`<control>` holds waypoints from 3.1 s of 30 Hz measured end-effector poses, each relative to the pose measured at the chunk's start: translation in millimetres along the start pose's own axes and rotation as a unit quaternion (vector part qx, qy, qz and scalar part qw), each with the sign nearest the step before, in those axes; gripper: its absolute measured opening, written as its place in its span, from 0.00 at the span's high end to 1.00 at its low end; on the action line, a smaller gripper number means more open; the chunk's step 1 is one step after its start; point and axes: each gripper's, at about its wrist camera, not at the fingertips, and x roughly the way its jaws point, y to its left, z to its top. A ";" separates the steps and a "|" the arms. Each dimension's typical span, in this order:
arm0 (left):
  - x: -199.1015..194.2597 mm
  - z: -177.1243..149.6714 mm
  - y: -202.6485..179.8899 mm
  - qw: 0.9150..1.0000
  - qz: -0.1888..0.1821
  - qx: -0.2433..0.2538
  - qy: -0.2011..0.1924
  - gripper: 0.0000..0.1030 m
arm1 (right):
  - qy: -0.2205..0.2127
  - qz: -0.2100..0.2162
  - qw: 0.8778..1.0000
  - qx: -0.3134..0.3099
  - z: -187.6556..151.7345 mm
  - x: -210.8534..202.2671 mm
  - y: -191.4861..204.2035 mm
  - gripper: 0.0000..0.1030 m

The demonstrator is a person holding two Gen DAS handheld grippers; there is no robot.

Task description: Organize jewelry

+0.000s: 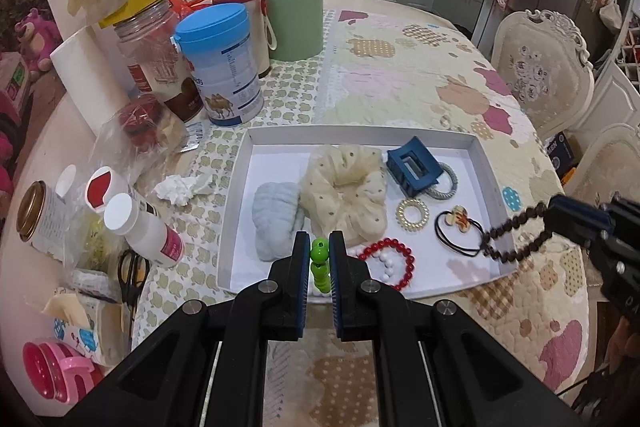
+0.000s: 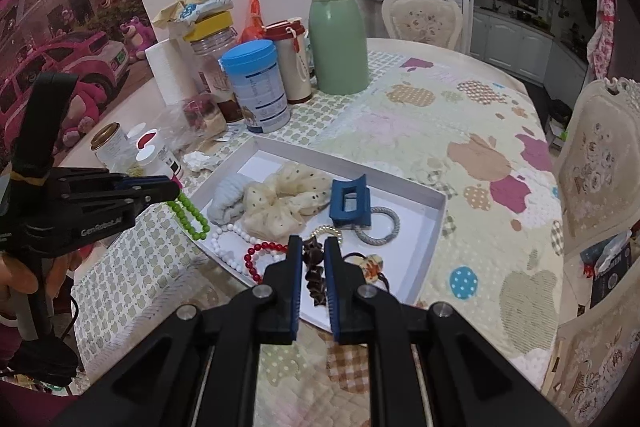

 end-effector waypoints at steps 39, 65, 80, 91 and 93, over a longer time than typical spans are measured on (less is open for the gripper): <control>168.5 73.5 64.9 0.987 -0.010 -0.129 0.092 0.96 | 0.096 -0.013 0.994 0.048 -32.0 109.6 -29.0 0.65; 29.9 -0.4 19.5 0.997 0.023 -0.068 0.003 0.80 | 0.034 -0.056 0.996 0.067 -18.1 61.0 -4.5 0.48; -12.9 -21.4 11.5 0.996 0.031 -0.067 -0.044 0.80 | -0.010 -0.080 0.994 0.067 -16.5 24.3 15.5 0.36; -23.2 -24.6 8.2 0.996 0.043 -0.057 -0.053 0.80 | -0.017 -0.087 0.993 0.079 -19.7 15.2 17.3 0.35; -24.5 -24.8 7.8 0.996 0.044 -0.053 -0.055 0.80 | -0.018 -0.085 0.993 0.080 -20.0 14.4 17.9 0.35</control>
